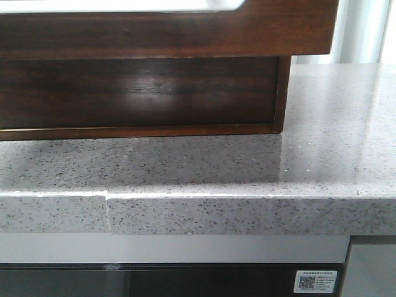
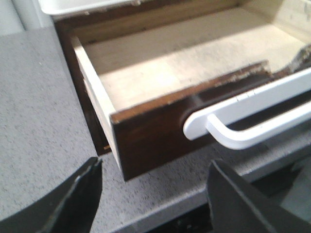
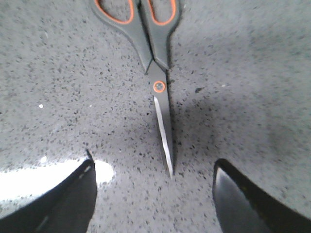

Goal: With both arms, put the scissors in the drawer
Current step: 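Lower the right gripper onto the grey-orange scissors and grasp them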

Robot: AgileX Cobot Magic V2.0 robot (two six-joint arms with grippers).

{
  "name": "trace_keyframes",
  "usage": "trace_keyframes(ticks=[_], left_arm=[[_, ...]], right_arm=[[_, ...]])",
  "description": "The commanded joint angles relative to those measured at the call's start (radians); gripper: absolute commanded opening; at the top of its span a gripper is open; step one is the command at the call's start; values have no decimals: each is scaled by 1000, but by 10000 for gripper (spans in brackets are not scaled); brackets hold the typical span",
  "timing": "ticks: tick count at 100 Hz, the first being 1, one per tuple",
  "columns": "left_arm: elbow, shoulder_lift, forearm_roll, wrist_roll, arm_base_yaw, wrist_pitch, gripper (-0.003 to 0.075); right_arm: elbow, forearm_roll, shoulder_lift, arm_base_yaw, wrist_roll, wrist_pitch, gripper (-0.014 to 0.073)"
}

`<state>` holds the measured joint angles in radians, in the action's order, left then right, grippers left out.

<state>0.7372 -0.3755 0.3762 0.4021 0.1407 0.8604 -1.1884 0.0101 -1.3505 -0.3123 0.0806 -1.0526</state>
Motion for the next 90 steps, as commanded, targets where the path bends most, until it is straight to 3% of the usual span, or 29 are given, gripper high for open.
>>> trace_keyframes(ticks=[1, 40, 62, 90], left_arm=[[30, -12, 30, -11, 8, -110, 440], [30, -22, 58, -11, 8, -186, 440], [30, -22, 58, -11, 8, -192, 440], [30, -22, 58, -11, 8, -195, 440]], right_arm=[[-60, 30, -42, -23, 57, 18, 438], [-205, 31, -292, -25, 126, -16, 437], [-290, 31, -391, -25, 149, -62, 343], [-351, 31, -458, -25, 161, -105, 334]])
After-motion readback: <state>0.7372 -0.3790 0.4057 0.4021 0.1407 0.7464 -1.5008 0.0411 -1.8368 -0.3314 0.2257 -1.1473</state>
